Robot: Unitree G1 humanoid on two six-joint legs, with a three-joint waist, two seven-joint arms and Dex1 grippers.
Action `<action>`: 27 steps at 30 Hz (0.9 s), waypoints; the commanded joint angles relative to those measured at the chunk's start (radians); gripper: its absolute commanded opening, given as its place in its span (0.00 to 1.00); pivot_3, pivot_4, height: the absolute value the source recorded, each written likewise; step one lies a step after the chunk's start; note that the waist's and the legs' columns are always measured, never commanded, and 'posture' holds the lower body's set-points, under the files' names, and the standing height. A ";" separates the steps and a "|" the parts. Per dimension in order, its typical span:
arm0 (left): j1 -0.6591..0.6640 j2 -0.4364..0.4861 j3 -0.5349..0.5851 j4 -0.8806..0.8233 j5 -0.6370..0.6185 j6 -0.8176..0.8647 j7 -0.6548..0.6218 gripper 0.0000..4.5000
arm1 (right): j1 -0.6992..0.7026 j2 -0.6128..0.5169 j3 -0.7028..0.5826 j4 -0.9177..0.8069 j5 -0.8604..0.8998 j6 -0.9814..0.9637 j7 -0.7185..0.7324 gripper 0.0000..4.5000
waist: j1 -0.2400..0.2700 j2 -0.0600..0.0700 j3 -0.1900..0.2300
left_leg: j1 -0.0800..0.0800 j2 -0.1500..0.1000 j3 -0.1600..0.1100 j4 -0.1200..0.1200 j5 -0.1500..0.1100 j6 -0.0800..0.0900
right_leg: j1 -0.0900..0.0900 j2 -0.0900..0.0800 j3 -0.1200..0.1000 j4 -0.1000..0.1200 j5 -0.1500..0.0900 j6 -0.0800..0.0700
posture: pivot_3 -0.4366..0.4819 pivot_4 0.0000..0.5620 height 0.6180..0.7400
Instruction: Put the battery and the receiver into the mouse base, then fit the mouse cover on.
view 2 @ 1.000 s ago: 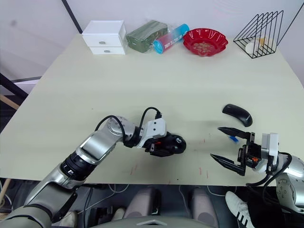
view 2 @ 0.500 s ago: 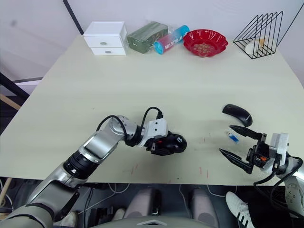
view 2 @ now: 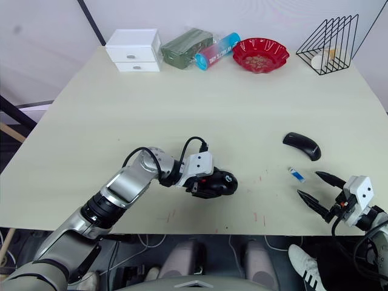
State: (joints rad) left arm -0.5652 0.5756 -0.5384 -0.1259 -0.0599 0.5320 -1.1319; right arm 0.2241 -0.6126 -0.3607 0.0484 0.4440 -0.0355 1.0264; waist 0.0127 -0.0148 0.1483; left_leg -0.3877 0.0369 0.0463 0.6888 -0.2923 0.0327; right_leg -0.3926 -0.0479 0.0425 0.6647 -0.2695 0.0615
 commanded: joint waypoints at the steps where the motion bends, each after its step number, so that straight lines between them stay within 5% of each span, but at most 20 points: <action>1: 0.009 0.007 -0.013 0.011 0.019 0.003 -0.007 0.66 | -0.023 -0.008 0.012 -0.029 -0.042 0.048 -0.087 1.00 | 0.000 0.000 0.000 | 0.000 0.000 0.000 0.000 0.000 0.000 | 0.000 0.000 0.000 0.000 0.000 0.000 | 0.48 0.27 1.00; 19: -0.003 0.000 -0.017 0.040 0.032 -0.011 -0.015 0.66 | -0.043 -0.029 0.059 -0.108 -0.084 0.142 -0.164 1.00 | 0.000 0.000 0.000 | 0.000 0.000 0.000 0.000 0.000 0.000 | 0.000 0.000 0.000 0.000 0.000 0.000 | 0.48 0.27 1.00; 21: -0.004 -0.002 -0.016 0.044 0.033 -0.014 -0.015 0.66 | -0.051 -0.026 0.052 -0.112 -0.080 0.148 -0.180 0.77 | 0.000 0.000 0.000 | 0.000 0.000 0.000 0.000 0.000 0.000 | 0.000 0.000 0.000 0.000 0.000 0.000 | 0.48 0.27 1.00; 23: -0.004 -0.002 -0.014 0.047 0.033 -0.016 -0.016 0.66 | -0.050 -0.027 0.049 -0.116 -0.074 0.156 -0.183 0.72 | 0.000 0.000 0.000 | 0.000 0.000 0.000 0.000 0.000 0.000 | 0.000 0.000 0.000 0.000 0.000 0.000 | 0.48 0.27 1.00; 27: -0.001 0.001 -0.015 0.057 0.039 -0.030 -0.016 0.66 | -0.034 -0.029 0.048 -0.132 -0.067 0.159 -0.178 0.33 | 0.001 0.000 0.000 | 0.000 0.000 0.000 0.000 0.000 0.000 | 0.000 0.000 0.000 0.000 0.000 0.000 | 0.48 0.27 1.00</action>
State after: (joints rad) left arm -0.5747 0.5710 -0.5383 -0.0957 -0.0491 0.4973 -1.1518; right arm 0.1873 -0.6267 -0.2849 -0.0460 0.3604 0.1272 0.8465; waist 0.0135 -0.0148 0.1482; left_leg -0.3874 0.0370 0.0465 0.6884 -0.2923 0.0328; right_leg -0.3925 -0.0476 0.0429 0.6646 -0.2695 0.0616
